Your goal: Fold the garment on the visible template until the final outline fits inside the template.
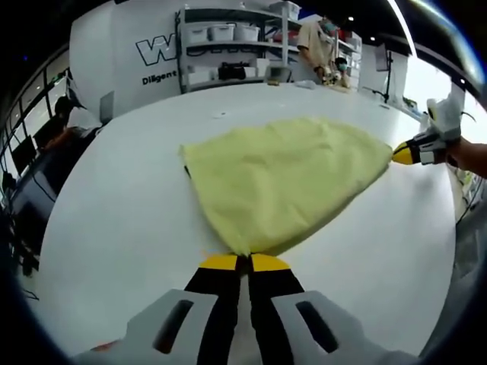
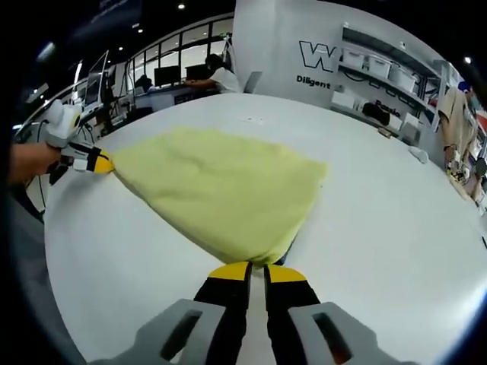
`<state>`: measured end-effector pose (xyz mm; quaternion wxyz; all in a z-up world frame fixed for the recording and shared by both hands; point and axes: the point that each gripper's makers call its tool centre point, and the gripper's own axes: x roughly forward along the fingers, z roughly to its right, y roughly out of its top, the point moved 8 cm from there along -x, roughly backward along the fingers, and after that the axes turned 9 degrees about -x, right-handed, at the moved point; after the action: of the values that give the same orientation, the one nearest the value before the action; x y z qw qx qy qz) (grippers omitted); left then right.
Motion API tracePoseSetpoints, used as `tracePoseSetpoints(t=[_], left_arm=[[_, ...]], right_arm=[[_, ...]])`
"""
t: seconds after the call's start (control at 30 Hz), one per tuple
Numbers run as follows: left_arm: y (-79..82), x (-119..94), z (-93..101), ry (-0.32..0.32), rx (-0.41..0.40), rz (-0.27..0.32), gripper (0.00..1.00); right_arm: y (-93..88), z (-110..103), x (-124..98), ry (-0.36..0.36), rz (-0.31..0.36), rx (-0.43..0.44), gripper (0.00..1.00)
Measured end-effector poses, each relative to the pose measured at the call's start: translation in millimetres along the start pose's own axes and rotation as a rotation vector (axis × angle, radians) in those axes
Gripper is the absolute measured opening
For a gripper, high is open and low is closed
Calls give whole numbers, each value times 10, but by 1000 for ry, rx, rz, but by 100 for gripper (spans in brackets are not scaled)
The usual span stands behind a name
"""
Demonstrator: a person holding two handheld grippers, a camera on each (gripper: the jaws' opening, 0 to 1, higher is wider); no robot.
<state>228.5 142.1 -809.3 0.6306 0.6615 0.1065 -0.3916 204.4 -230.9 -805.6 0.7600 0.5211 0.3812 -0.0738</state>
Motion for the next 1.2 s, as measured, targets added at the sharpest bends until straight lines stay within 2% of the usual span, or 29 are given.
tracePoseSetpoints(t=[0.33,0.67,0.83,0.97,1.2], left_arm=[[5,12,-5,3,-2,2,0],[7,-6,-51,8,-11,-12,0],[4,-29,-117,30,-3,-18,0],[-2,-27,-122,29,-11,-22,0],[1,-36,-121,36,-2,-23,0]], right_arm=[[-8,14,9,-9,5,-19,0],[-20,135,-62,-61,-14,-58,0],[-76,156,-60,-84,-69,-64,0],[-110,136,-43,-76,-107,-65,0],[-118,160,-6,-90,-127,-72,0]])
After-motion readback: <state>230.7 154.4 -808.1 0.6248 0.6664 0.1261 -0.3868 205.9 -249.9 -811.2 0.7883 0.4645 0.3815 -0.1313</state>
